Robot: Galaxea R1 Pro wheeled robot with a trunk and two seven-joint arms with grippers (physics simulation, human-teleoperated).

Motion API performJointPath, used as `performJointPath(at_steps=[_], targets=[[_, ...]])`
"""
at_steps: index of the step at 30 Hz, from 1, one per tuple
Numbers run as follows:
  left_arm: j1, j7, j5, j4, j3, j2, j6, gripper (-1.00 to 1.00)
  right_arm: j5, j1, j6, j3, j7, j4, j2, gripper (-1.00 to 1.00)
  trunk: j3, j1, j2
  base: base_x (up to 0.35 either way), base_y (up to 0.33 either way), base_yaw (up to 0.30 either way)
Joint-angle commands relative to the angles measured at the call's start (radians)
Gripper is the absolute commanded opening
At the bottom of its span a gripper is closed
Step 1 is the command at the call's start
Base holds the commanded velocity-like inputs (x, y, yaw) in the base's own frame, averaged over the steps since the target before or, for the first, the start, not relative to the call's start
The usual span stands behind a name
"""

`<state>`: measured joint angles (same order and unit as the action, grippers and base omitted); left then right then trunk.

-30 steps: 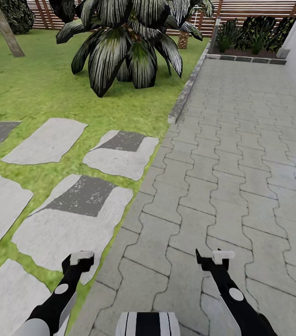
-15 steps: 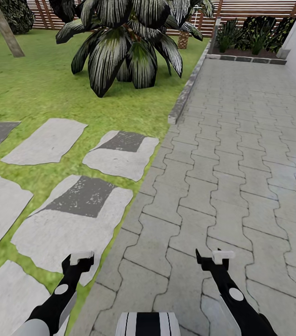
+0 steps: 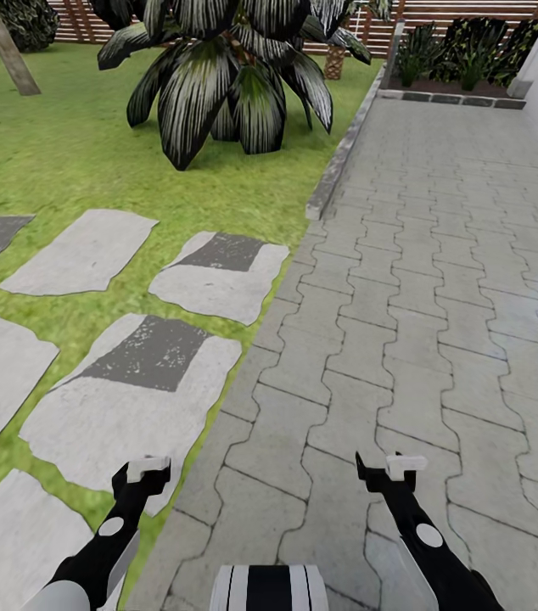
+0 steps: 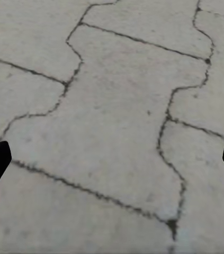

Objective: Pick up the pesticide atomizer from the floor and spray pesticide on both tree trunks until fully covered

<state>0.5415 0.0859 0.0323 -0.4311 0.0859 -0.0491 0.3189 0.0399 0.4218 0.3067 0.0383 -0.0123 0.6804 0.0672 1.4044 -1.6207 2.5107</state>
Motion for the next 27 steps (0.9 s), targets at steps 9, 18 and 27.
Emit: performJointPath(at_steps=[9,18,27], targets=[[-0.001,0.0,0.0,0.0,0.0,0.0,0.003,1.0,0.0,0.0,0.0,0.0,0.0,0.001,0.0,1.0,0.045,-0.004,0.002,0.0,0.0,0.0],[-0.002,0.0,0.0,0.011,0.0,0.0,0.045,1.0,0.0,0.0,0.0,0.0,0.0,0.001,0.0,1.0,0.094,-0.008,0.004,0.0,0.0,0.0],[-0.002,0.0,0.0,0.014,0.0,0.0,0.049,1.0,0.0,0.0,0.0,0.0,0.0,0.001,0.0,1.0,0.108,-0.008,0.004,0.0,0.0,0.0]])
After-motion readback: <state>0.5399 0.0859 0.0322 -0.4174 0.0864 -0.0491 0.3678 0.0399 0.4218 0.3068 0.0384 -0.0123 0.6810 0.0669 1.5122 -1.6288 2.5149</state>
